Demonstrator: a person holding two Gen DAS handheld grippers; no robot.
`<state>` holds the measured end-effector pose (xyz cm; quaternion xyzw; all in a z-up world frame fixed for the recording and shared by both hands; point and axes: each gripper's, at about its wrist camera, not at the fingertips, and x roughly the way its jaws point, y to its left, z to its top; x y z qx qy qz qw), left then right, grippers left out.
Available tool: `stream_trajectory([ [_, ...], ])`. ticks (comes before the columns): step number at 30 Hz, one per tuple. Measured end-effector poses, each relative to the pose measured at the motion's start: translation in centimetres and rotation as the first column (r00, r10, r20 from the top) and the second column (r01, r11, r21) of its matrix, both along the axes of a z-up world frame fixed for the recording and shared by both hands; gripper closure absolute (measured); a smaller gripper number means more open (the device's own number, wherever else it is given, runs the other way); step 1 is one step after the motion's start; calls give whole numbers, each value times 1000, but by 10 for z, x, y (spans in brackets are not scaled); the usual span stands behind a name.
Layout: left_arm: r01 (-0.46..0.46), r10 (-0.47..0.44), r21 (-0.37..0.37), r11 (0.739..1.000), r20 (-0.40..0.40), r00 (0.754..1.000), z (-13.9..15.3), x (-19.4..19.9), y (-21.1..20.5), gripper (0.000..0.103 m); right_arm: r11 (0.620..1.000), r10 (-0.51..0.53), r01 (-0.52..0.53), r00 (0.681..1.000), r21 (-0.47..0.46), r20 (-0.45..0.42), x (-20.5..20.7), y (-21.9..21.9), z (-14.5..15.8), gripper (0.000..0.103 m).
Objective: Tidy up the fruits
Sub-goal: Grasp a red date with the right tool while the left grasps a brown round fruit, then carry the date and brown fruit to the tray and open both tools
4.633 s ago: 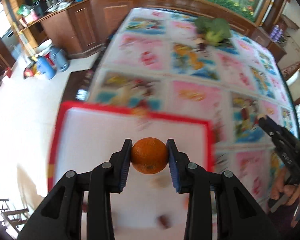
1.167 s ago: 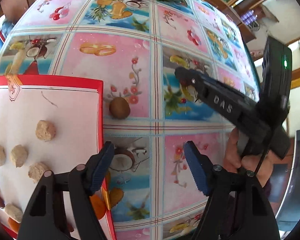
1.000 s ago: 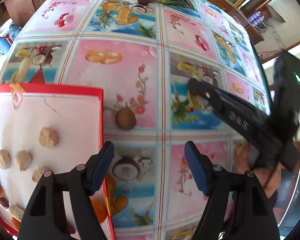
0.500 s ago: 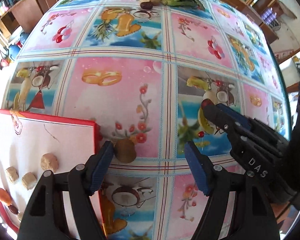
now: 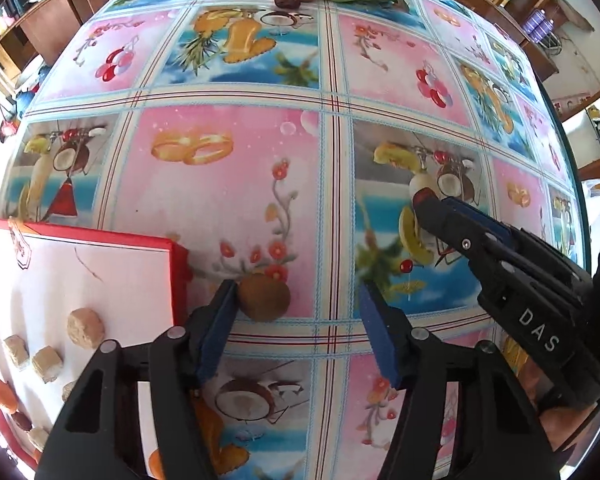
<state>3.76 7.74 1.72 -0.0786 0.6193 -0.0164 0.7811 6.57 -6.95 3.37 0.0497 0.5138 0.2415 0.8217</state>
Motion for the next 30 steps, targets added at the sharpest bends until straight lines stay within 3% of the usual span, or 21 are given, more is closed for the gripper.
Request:
stream_trajectory([
  [11, 37, -40, 72, 997, 37, 999, 0, -3, -9, 65, 1000, -2, 2, 1000, 1, 7, -1, 1, 1, 85],
  [13, 36, -39, 79, 996, 42, 998, 0, -3, -10, 75, 1000, 5, -5, 1000, 6, 17, -2, 2, 3, 85],
  [24, 34, -34, -1, 999, 97, 995, 11, -14, -3, 75, 999, 12, -15, 998, 42, 58, -7, 5, 11, 85],
  [30, 39, -30, -30, 999, 246, 969, 50, -52, 11, 75, 993, 58, -67, 993, 96, 100, -21, 16, 21, 85],
])
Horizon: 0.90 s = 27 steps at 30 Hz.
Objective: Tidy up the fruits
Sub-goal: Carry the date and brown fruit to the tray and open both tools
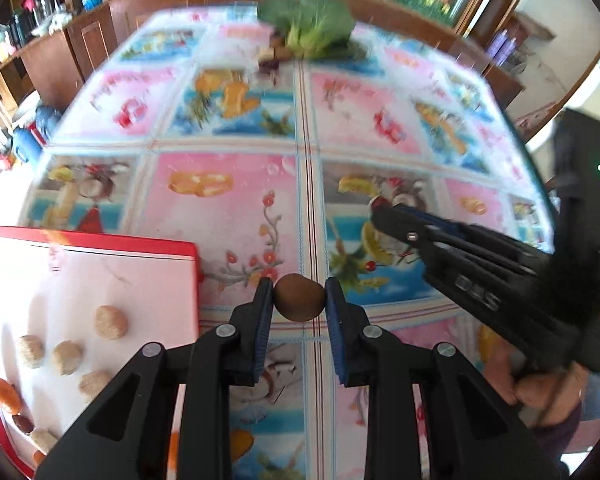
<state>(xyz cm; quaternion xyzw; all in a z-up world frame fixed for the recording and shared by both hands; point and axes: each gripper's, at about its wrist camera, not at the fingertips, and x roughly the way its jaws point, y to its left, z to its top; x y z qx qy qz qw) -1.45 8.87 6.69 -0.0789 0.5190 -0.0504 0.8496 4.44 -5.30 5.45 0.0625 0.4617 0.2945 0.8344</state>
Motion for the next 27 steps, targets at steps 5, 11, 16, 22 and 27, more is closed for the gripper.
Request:
stream_trajectory([
  [5, -56, 55, 12, 998, 81, 995, 18, -42, 44, 75, 994, 90, -91, 996, 61, 13, -24, 25, 9, 86],
  [11, -142, 141, 49, 989, 35, 989, 17, -73, 119, 75, 963, 238, -234, 971, 137, -17, -64, 79, 13, 86],
  [16, -172, 171, 105, 979, 17, 985, 10, -86, 154, 75, 924, 363, -352, 931, 147, -49, -98, 129, 7, 86],
  [22, -165, 168, 118, 979, -11, 986, -5, -102, 176, 75, 903, 430, -429, 899, 34, -84, -125, 175, -2, 86],
  [27, -146, 153, 113, 983, -61, 986, -14, -105, 191, 75, 901, 419, -425, 905, -87, -80, -134, 201, -12, 85],
])
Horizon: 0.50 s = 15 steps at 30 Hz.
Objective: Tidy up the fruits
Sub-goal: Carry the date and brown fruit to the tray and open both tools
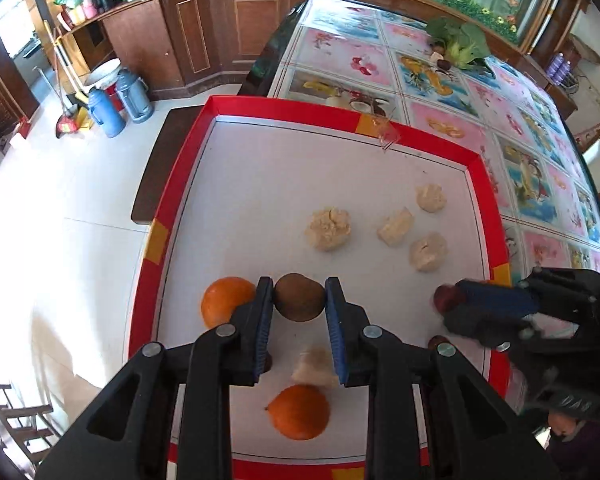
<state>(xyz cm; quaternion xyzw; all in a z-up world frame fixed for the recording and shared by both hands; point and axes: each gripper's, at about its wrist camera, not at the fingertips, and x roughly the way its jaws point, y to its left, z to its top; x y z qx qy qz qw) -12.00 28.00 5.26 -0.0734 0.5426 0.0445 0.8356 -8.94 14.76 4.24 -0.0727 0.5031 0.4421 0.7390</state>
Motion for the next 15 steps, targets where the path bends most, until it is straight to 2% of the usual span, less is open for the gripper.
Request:
stream_trajectory([
  [4, 26, -26, 36, 999, -19, 999, 2, 2, -3, 75, 999, -10, 12, 999, -46, 41, 0, 10, -4, 85],
  [9, 20, -19, 5, 1000, -59, 998, -5, 14, 3, 75, 998, -23, 26, 998, -59, 58, 1, 13, -7, 82],
  [13, 22, -23, -12, 1000, -77, 997, -9, 23, 0, 75, 997, -42, 46, 997, -65, 58, -4, 8, -4, 62],
  [15, 13, -17, -41, 999, -93, 995, -10, 27, 0, 75, 997, -47, 52, 996, -58, 72, -9, 1, 3, 62],
])
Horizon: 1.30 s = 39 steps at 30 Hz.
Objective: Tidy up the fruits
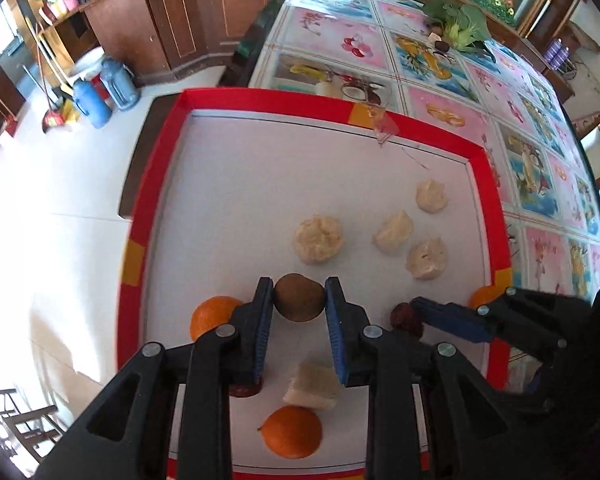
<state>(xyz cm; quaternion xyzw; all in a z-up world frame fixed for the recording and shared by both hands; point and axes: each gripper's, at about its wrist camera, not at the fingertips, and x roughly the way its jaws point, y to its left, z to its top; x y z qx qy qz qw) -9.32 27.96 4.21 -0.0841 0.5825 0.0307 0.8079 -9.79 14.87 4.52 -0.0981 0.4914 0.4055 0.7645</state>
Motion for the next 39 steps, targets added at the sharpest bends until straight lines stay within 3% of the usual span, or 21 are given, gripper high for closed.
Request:
stream_trajectory([
  [2, -31, 30, -17, 999, -16, 999, 0, 4, 2, 74, 1000, -1, 0, 1000, 12, 23, -5, -7, 9, 60],
  [6, -115, 114, -74, 991, -7, 993, 7, 4, 9, 34, 998, -46, 43, 995, 36, 87, -13, -35, 29, 48],
  [7, -140, 140, -61, 988, 5, 990, 10, 2, 10, 28, 997, -65, 62, 992, 37, 111, -14, -44, 34, 46],
  [11, -184, 186, -38, 982, 57, 981, 24, -18, 1, 26, 987, -153, 160, 970, -19, 191, -12, -80, 44, 43],
  [13, -190, 190, -13, 982, 84, 978, 30, -28, -8, 17, 977, -199, 211, 955, -36, 219, -9, -103, 47, 40],
  [18, -155, 133, 136, 979, 159, 978, 48, -45, -50, 13, 929, -338, 365, 901, -57, 271, 2, -162, 51, 37],
  [21, -125, 82, 176, 976, 236, 968, 60, -49, -78, 9, 906, -398, 421, 874, -27, 278, -1, -192, 58, 37],
  [25, -82, 58, 73, 994, 277, 959, 69, -49, -103, 9, 912, -407, 401, 861, 85, 305, -23, -209, 73, 35],
  [27, -100, 88, 22, 995, 312, 946, 77, -53, -110, 9, 917, -400, 365, 855, 163, 332, -39, -210, 81, 25],
  [29, -145, 127, 20, 989, 364, 923, 85, -61, -115, 9, 916, -390, 313, 845, 252, 365, -55, -204, 89, 22],
  [33, -225, 169, 73, 972, 449, 877, 94, -88, -114, 7, 915, -368, 249, 836, 317, 406, -81, -184, 93, 22],
  [36, -314, 194, 168, 934, 500, 844, 95, -114, -110, 0, 913, -347, 217, 859, 347, 376, -89, -168, 91, 22],
  [39, -379, 206, 239, 894, 531, 822, 91, -138, -102, 0, 925, -332, 220, 865, 309, 377, -99, -152, 86, 22],
])
